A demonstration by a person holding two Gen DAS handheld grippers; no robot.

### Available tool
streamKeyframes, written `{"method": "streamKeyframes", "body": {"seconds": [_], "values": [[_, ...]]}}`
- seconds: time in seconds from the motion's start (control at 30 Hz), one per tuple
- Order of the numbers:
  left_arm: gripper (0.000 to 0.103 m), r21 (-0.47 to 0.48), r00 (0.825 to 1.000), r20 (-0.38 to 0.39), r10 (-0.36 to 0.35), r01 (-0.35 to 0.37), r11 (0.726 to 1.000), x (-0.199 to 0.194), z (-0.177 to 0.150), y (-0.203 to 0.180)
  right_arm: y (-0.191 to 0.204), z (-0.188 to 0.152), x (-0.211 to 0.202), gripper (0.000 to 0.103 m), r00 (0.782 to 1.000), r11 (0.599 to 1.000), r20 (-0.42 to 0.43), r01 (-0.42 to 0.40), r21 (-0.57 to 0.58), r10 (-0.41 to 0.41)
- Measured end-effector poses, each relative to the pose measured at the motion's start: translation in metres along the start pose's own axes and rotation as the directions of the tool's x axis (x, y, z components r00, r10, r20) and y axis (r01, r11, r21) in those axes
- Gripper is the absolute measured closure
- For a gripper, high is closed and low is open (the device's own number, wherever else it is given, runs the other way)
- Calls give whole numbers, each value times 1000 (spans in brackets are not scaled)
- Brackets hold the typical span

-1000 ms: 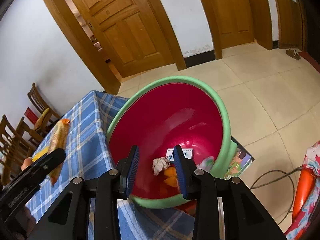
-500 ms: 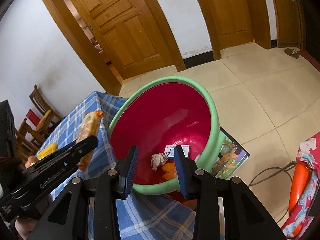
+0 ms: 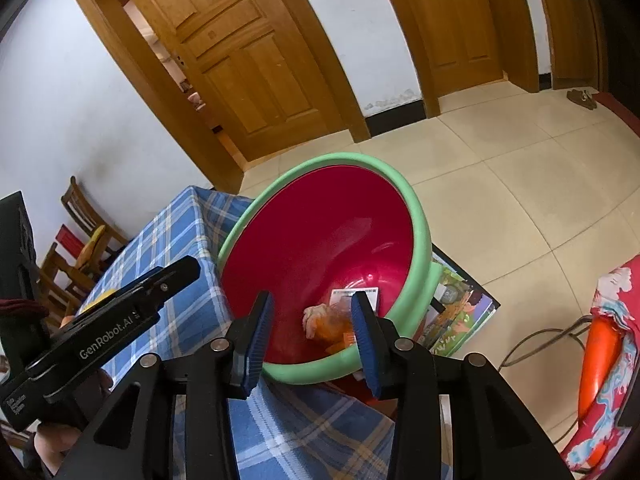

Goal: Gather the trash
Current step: 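Lower the snack bag over the red bucket and open the left tool, then move both tools back over the table toward the remaining items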

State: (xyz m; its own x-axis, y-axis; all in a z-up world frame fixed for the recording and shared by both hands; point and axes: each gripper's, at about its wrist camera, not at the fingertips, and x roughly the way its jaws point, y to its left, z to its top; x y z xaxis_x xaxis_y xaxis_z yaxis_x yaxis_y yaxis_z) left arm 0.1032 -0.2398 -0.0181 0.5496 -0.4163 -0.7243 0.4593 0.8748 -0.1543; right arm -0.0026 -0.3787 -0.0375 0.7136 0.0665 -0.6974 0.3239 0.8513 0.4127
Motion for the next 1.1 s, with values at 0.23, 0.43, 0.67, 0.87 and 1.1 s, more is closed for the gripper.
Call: {"method": "streamKeyframes", "body": {"seconds": [0.23,0.43,0.67,0.87,1.1], "values": [[54,-47,999,30,39,-38,998,-20,-1,21,14,-5,-4,53,1000,999,-7,-26,-33,26],[54,-82,995,45,86,-82,993,-36,-5,44,36,-10,-7,45,998,994,-4,-66,-90,66],[54,-128,989,57,135,-127,984,-54,-13,72,58,-19,-6,45,995,985,-24,-98,-143,95],[54,-173,977,72,198,-184,968,-73,-17,103,70,-22,-4,45,994,981,-35,-108,-159,104],[53,-216,960,72,269,-248,944,-90,-26,144,88,-26,1,36,993,977,-48,-116,-180,109]]}}
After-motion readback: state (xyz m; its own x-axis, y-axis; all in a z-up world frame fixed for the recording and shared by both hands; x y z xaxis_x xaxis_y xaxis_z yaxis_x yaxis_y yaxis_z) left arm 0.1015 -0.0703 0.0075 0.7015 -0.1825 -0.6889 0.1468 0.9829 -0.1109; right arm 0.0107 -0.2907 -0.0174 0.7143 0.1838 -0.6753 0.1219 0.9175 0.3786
